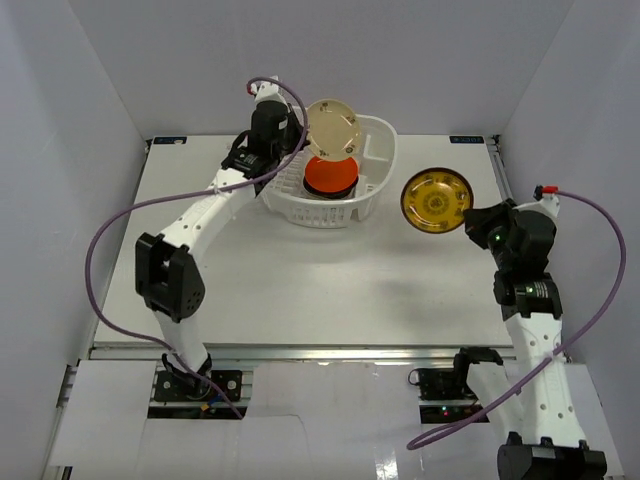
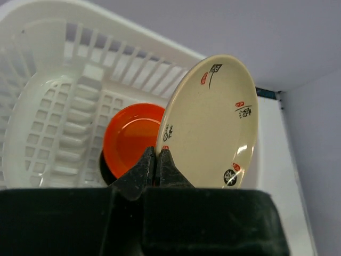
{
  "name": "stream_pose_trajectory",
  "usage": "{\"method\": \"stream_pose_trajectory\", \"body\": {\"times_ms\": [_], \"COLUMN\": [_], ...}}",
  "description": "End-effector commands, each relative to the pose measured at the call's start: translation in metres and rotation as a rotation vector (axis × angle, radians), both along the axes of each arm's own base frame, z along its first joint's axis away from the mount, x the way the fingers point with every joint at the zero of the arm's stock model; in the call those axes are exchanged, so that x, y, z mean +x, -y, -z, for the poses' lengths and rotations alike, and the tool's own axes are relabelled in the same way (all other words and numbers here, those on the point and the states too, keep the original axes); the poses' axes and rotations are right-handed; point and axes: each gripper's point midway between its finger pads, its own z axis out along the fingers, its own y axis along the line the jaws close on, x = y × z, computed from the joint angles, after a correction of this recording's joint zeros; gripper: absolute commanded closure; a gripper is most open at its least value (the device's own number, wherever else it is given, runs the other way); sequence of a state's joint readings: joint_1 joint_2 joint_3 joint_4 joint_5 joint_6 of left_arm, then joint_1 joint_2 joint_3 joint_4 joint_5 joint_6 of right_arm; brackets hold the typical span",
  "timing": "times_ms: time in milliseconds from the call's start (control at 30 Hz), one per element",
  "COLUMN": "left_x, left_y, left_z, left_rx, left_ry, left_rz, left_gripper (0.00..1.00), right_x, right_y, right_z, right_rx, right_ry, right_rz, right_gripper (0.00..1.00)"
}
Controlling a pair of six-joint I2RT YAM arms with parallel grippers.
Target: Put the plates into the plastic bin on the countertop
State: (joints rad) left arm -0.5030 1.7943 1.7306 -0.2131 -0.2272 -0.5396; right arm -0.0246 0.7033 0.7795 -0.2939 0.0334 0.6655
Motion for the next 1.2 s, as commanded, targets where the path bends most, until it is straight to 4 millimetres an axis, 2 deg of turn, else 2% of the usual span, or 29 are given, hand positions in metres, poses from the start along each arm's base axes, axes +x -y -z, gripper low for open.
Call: {"method": "stream_pose_trajectory", "body": {"times_ms": [0,33,67,167,233,300,333,400,433,467,500,533,567,600,633,700,733,767,800,833,867,900,967,1000,1033,1067,1100,1133,1167], "left_x": [0.016,0.021,0.027,0.032,0.034,0.034,0.033,0.033,0.031,0.031,0.030,0.025,0.022,0.018,0.006,-0.007,-0.014,-0.032,-0.040,-0.049,-0.057,-0.076,-0.095,-0.112,-0.119,-0.128,-0.142,-0.150,-0.157], "left_y": [-0.013,-0.015,-0.017,-0.015,-0.013,-0.013,-0.014,-0.017,-0.021,-0.026,-0.030,-0.035,-0.039,-0.045,-0.052,-0.064,-0.067,-0.073,-0.076,-0.076,-0.079,-0.078,-0.079,-0.084,-0.085,-0.086,-0.090,-0.092,-0.092], "left_z": [0.060,0.071,0.096,0.113,0.127,0.134,0.134,0.129,0.115,0.104,0.092,0.060,0.043,0.025,-0.010,-0.041,-0.056,-0.073,-0.080,-0.085,-0.087,-0.082,-0.074,-0.081,-0.053,-0.045,-0.049,-0.021,-0.014], "left_rx": [0.000,-0.009,-0.006,-0.027,-0.015,-0.001,0.004,0.015,0.010,0.008,0.009,-0.006,-0.010,-0.011,-0.022,-0.028,-0.036,-0.043,-0.047,-0.055,-0.056,-0.059,-0.059,-0.059,-0.045,-0.044,-0.047,-0.033,-0.032], "left_ry": [-0.213,-0.244,-0.303,-0.353,-0.386,-0.399,-0.399,-0.389,-0.365,-0.341,-0.313,-0.245,-0.204,-0.158,-0.076,-0.003,0.036,0.074,0.090,0.107,0.116,0.114,0.112,0.136,0.085,0.072,0.090,0.034,0.020], "left_rz": [0.069,0.078,0.072,0.120,0.137,0.146,0.148,0.145,0.139,0.123,0.115,0.108,0.101,0.081,0.074,0.041,0.041,0.044,0.046,0.058,0.060,0.101,0.132,0.141,0.150,0.158,0.164,0.170,0.182], "left_gripper": [1.00,1.00,1.00,1.00,0.94,0.62,0.45,0.09,0.02,0.02,0.02,0.02,0.02,0.02,0.02,0.02,0.02,0.02,0.02,0.02,0.02,0.02,0.02,0.02,0.02,0.02,0.02,0.02,0.02], "right_x": [0.024,0.035,0.038,0.060,0.077,0.088,0.102,0.115,0.128,0.134,0.141,0.153,0.158,0.163,0.173,0.185,0.189,0.190,0.196,0.202,0.207,0.209,0.216,0.217,0.216,0.215,0.213,0.212,0.209], "right_y": [-0.036,-0.044,-0.062,-0.084,-0.108,-0.126,-0.134,-0.146,-0.154,-0.161,-0.165,-0.172,-0.179,-0.186,-0.198,-0.212,-0.217,-0.226,-0.230,-0.237,-0.238,-0.239,-0.242,-0.240,-0.240,-0.240,-0.239,-0.238,-0.236], "right_z": [-0.061,-0.056,-0.063,-0.081,-0.091,-0.098,-0.101,-0.099,-0.084,-0.095,-0.094,-0.076,-0.085,-0.080,-0.070,-0.046,-0.042,-0.035,-0.037,-0.020,-0.014,-0.005,0.008,0.013,0.019,0.018,0.012,0.007,0.006], "right_rx": [-0.003,-0.015,-0.026,-0.082,-0.096,-0.111,-0.120,-0.139,-0.149,-0.147,-0.160,-0.174,-0.174,-0.182,-0.189,-0.206,-0.209,-0.214,-0.219,-0.231,-0.234,-0.244,-0.246,-0.249,-0.248,-0.241,-0.236,-0.233,-0.235], "right_ry": [0.160,0.138,0.151,0.176,0.186,0.202,0.198,0.185,0.148,0.168,0.166,0.121,0.135,0.125,0.101,0.051,0.042,0.027,0.032,-0.001,-0.015,-0.041,-0.073,-0.084,-0.096,-0.094,-0.082,-0.072,-0.070], "right_rz": [-0.185,-0.208,-0.253,-0.278,-0.314,-0.338,-0.341,-0.361,-0.369,-0.376,-0.375,-0.383,-0.390,-0.402,-0.419,-0.432,-0.438,-0.449,-0.440,-0.447,-0.445,-0.443,-0.434,-0.424,-0.422,-0.421,-0.418,-0.417,-0.416], "right_gripper": [0.92,0.92,0.92,0.92,0.92,0.92,0.92,0.92,0.92,0.92,0.92,0.92,0.92,0.92,0.92,0.92,0.92,0.92,0.92,0.92,0.92,0.92,0.88,0.78,0.67,0.47,0.37,0.29,0.23]}}
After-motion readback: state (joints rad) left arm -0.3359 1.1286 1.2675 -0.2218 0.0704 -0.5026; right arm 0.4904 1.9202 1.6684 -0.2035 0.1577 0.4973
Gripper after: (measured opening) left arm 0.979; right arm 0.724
